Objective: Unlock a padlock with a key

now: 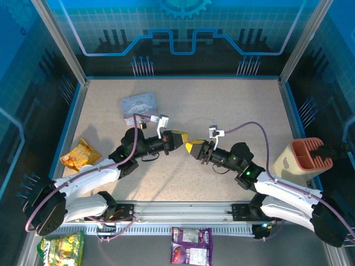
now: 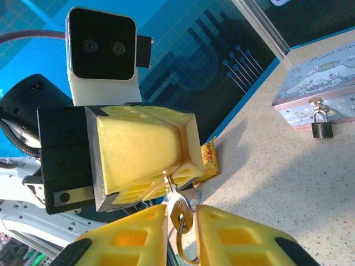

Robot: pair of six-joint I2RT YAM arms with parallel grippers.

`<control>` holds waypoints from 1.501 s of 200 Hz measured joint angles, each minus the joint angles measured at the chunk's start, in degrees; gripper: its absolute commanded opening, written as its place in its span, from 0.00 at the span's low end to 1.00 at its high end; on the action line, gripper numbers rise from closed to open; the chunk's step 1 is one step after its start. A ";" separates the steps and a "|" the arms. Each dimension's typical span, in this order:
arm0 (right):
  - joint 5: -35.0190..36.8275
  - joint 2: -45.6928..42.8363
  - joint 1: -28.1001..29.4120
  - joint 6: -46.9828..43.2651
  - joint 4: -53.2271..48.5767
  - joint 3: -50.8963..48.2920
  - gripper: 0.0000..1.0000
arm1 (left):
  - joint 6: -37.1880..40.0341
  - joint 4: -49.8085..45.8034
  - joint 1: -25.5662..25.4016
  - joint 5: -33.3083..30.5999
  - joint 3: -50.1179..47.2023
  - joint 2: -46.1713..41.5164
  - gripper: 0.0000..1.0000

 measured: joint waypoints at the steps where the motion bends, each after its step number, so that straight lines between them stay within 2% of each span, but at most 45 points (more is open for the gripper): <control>1: 0.00 -0.02 0.02 -0.07 0.00 0.00 0.15 | -0.02 0.00 0.00 -0.02 0.00 0.00 0.00; 40: 0.33 -0.68 -0.04 0.48 -0.20 0.00 0.00 | 0.00 1.77 -0.33 -0.28 -0.26 0.20 0.00; 68: 0.70 -1.92 -0.07 0.17 -2.19 0.00 0.00 | 0.09 2.97 -0.98 -1.99 -1.07 0.13 0.00; 71: 0.85 -2.05 -0.07 0.13 -2.51 0.00 0.00 | 0.09 2.75 -1.05 -2.25 -1.07 0.13 0.03; 86: 1.75 -2.80 -0.07 -0.28 -4.09 0.00 0.00 | 0.55 1.57 -1.38 -3.32 -0.94 0.13 0.33; 91: 2.23 -3.15 -0.07 -0.55 -4.72 0.00 0.00 | 0.92 0.46 -1.42 -4.11 -0.81 0.07 0.39; 130: 8.72 -8.39 -0.07 -4.04 -17.84 1.84 0.00 | 4.72 -12.96 0.63 -12.46 1.05 -3.98 0.57; 155: 12.92 -11.91 -0.04 -6.67 -25.22 2.75 0.00 | 6.62 -19.37 6.58 -15.47 1.44 -8.26 0.57; 182: 15.28 -14.45 -0.02 -8.74 -30.36 2.78 0.00 | 9.33 -28.24 11.76 -20.11 5.01 -7.43 0.58; 209: 16.04 -16.87 -0.02 -10.51 -33.94 2.78 0.00 | 10.75 -37.18 15.13 -26.34 10.19 -0.79 0.58; 241: 16.79 -20.46 -0.02 -12.20 -37.27 2.75 0.00 | 11.15 -43.19 18.03 -31.63 13.92 9.79 0.61; 300: 16.79 -27.85 -0.02 -12.79 -41.48 0.79 0.00 | 14.19 -44.19 22.93 -33.59 17.33 22.91 0.64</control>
